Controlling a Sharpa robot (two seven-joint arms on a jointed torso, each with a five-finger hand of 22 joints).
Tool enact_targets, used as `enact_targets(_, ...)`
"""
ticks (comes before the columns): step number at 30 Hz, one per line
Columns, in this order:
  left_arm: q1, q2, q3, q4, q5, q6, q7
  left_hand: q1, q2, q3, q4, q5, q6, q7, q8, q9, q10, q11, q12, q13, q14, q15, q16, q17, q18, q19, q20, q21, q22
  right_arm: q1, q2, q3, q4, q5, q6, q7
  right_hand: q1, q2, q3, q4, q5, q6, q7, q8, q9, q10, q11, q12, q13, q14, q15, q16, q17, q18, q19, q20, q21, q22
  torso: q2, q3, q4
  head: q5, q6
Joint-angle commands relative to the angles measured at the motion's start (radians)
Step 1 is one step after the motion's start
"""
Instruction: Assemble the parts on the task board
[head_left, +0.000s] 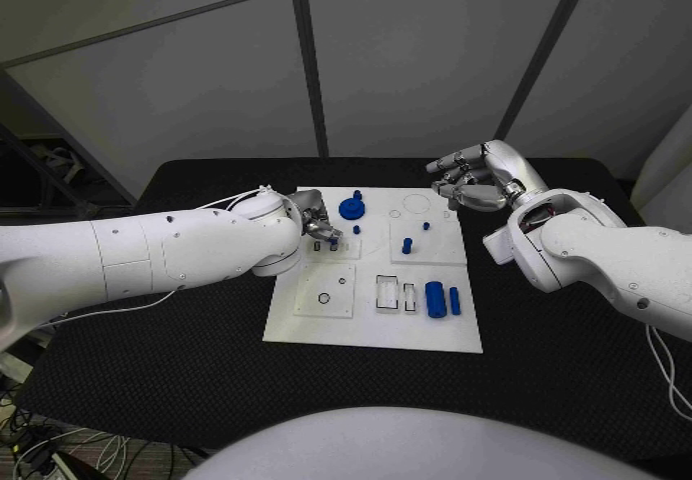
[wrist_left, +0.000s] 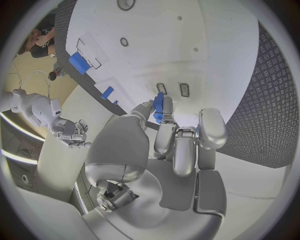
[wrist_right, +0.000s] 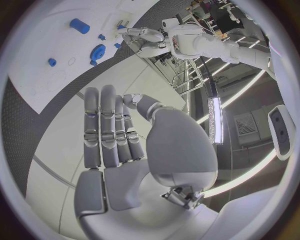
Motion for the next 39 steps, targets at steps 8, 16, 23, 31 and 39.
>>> enact_targets(8, -0.002, 0.003, 0.001, 0.001, -0.032, 0.032, -0.005, 0.018, 0.017, 0.172, -0.172, 0.001, 0.018, -0.011, 0.003, 0.006, 0.007, 0.000, 0.003, 0.001, 0.097, -0.006, 0.006, 0.227, -0.027, 0.007, 0.003, 0.002, 0.025, 0.002, 0.001, 0.001, 0.001, -0.003, 0.005, 0.007, 0.004, 0.008, -0.008, 0.002, 0.003, 0.004, 0.005, -0.005, -0.001, -0.001, 0.005, -0.002, -0.006, 0.009, 0.001, -0.010, -0.002, 0.012, 0.004, 0.003, -0.009, -0.002, 0.001, 0.0002, -0.0004, 0.000, 0.000)
enact_targets(16, -0.003, 0.005, 0.001, 0.000, -0.032, 0.079, -0.017, 0.016, 0.015, 0.172, -0.172, -0.002, 0.017, -0.011, 0.002, 0.006, 0.006, 0.001, 0.001, -0.002, 0.097, -0.006, 0.004, 0.225, -0.026, 0.004, 0.003, -0.002, 0.023, 0.002, 0.002, 0.001, 0.000, -0.003, 0.005, 0.008, 0.004, 0.008, -0.008, 0.002, 0.003, 0.004, 0.005, -0.005, -0.001, -0.001, 0.005, -0.002, -0.006, 0.009, 0.001, -0.010, -0.002, 0.012, 0.004, 0.003, -0.009, -0.002, 0.000, 0.0003, -0.0003, 0.000, 0.000)
enact_targets(23, -0.003, 0.004, 0.001, 0.000, -0.032, 0.102, -0.022, 0.015, 0.015, 0.171, -0.172, -0.004, 0.017, -0.010, 0.001, 0.006, 0.006, 0.001, 0.002, -0.001, 0.097, -0.006, 0.004, 0.225, -0.026, 0.004, 0.003, -0.003, 0.022, 0.002, 0.002, 0.001, 0.000, -0.003, 0.005, 0.008, 0.004, 0.008, -0.008, 0.002, 0.003, 0.004, 0.005, -0.005, -0.001, -0.001, 0.005, -0.002, -0.006, 0.009, 0.001, -0.010, -0.002, 0.012, 0.004, 0.003, -0.009, -0.002, -0.001, 0.0001, 0.0000, 0.000, 0.000)
enact_targets(31, -0.004, 0.005, 0.001, 0.002, -0.032, 0.115, -0.022, 0.014, 0.014, 0.171, -0.172, -0.005, 0.017, -0.010, 0.001, 0.006, 0.007, 0.001, 0.002, 0.000, 0.097, -0.006, 0.005, 0.225, -0.025, 0.004, 0.003, -0.003, 0.022, 0.002, 0.003, 0.001, -0.001, -0.003, 0.005, 0.008, 0.004, 0.008, -0.008, 0.002, 0.003, 0.004, 0.005, -0.005, -0.001, -0.001, 0.005, -0.002, -0.006, 0.009, 0.001, -0.010, -0.002, 0.012, 0.004, 0.003, -0.009, -0.002, -0.001, 0.0008, -0.0007, 0.000, 0.000)
enact_targets(39, -0.004, 0.004, 0.001, 0.006, -0.032, 0.128, -0.024, 0.012, 0.012, 0.170, -0.172, -0.007, 0.017, -0.010, 0.001, 0.007, 0.007, 0.002, 0.003, 0.001, 0.097, -0.005, 0.005, 0.225, -0.025, 0.004, 0.003, -0.004, 0.022, 0.002, 0.003, 0.001, -0.002, -0.003, 0.006, 0.008, 0.003, 0.008, -0.009, 0.002, 0.004, 0.005, 0.005, -0.005, -0.001, -0.001, 0.005, -0.002, -0.008, 0.010, 0.001, -0.012, -0.003, 0.011, 0.004, 0.003, -0.010, -0.003, -0.001, 0.0002, 0.0003, -0.001, 0.000)
